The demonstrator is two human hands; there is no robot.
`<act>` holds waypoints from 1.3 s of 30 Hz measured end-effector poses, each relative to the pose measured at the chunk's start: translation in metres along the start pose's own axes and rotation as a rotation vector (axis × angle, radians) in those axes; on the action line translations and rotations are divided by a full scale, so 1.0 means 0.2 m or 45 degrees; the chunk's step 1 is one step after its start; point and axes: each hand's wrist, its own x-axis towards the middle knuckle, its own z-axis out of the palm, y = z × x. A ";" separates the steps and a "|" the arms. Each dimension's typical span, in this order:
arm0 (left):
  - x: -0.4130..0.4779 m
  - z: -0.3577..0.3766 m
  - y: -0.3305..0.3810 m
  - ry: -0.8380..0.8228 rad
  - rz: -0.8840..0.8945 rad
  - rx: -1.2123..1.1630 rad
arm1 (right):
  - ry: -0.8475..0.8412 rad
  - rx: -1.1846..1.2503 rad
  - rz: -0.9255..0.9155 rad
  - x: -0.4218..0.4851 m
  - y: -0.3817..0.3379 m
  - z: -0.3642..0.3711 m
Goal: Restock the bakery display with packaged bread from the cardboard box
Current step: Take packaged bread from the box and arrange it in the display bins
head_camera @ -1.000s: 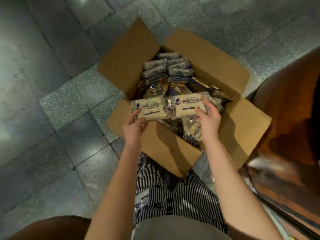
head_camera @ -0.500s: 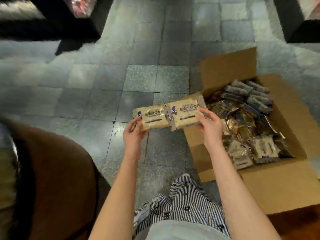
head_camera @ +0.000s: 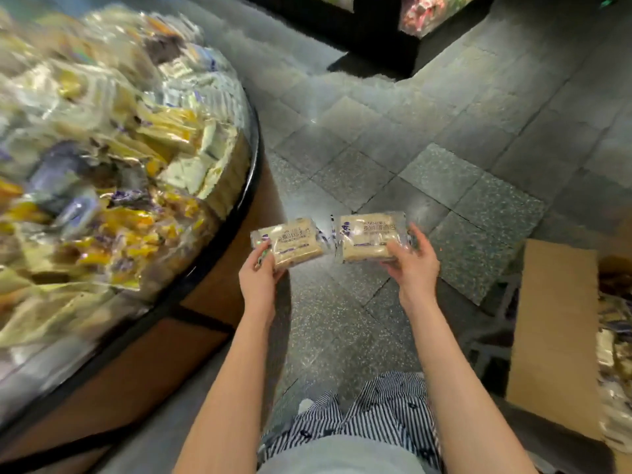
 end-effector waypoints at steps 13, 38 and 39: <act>-0.09 -1.55 0.29 0.437 0.194 -0.173 | -0.894 -0.521 0.045 -0.74 0.65 1.17; 0.43 -3.38 0.86 1.150 0.292 0.025 | -1.666 -0.904 -0.062 -1.54 1.71 3.21; 0.45 -3.44 0.88 1.153 0.283 0.059 | -1.621 -0.883 -0.088 -1.55 1.73 3.24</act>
